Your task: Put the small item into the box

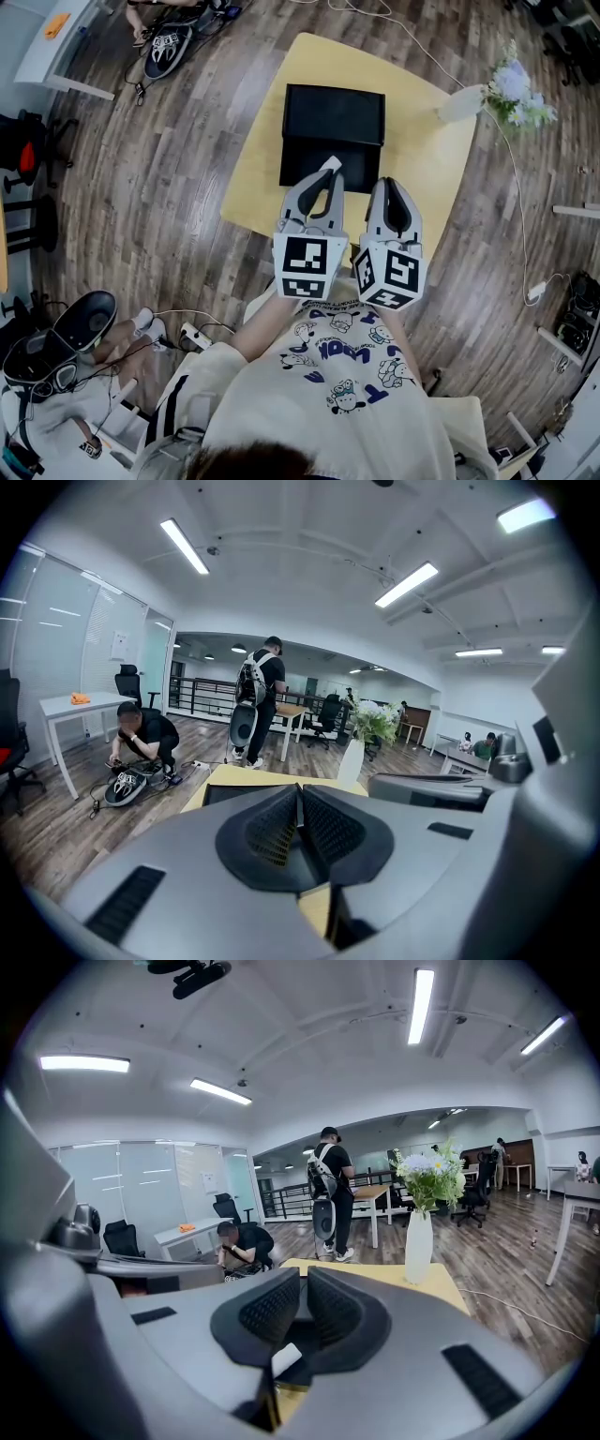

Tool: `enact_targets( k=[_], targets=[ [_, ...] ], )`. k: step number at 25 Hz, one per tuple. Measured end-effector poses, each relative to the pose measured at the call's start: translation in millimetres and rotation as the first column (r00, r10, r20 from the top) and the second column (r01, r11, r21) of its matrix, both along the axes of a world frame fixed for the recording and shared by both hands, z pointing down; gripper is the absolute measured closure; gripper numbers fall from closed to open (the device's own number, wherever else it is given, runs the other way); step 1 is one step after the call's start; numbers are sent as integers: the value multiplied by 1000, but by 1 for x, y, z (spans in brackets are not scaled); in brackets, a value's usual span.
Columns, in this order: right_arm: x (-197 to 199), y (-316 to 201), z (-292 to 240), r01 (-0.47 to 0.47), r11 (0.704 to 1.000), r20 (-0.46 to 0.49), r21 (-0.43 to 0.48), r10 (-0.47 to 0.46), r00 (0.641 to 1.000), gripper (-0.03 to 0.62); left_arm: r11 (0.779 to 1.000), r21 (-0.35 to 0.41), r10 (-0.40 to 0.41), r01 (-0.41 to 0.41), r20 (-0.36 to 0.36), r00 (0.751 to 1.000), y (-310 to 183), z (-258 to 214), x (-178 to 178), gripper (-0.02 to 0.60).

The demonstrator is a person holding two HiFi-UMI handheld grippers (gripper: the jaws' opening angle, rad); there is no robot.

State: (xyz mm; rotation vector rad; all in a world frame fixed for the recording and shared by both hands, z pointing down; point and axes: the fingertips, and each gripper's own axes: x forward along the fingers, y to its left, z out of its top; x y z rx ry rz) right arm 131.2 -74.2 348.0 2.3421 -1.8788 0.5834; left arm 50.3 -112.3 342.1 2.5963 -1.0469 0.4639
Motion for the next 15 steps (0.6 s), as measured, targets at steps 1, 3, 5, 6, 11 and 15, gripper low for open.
enact_targets(
  k=[1, 3, 5, 6, 11, 15],
  targets=[
    [0, 0, 0, 0, 1000, -1, 1, 0, 1000, 549, 1000, 1, 0, 0, 0, 1000, 0, 0, 0, 549],
    [0, 1, -1, 0, 1000, -2, 2, 0, 1000, 549, 1000, 1, 1, -1, -1, 1000, 1, -1, 0, 549],
    [0, 1, -2, 0, 1000, -4, 3, 0, 1000, 549, 1000, 3, 2, -2, -2, 1000, 2, -2, 1, 549],
    [0, 1, -2, 1, 1000, -4, 4, -1, 1000, 549, 1000, 4, 2, -2, -3, 1000, 2, -2, 1, 549],
    [-4, 2, -3, 0, 1000, -5, 7, 0, 1000, 549, 1000, 3, 6, -6, -5, 1000, 4, -3, -1, 549],
    [-5, 3, -4, -1, 1000, -5, 5, 1, 1000, 549, 1000, 5, 12, -12, -9, 1000, 5, -5, 0, 549]
  ],
)
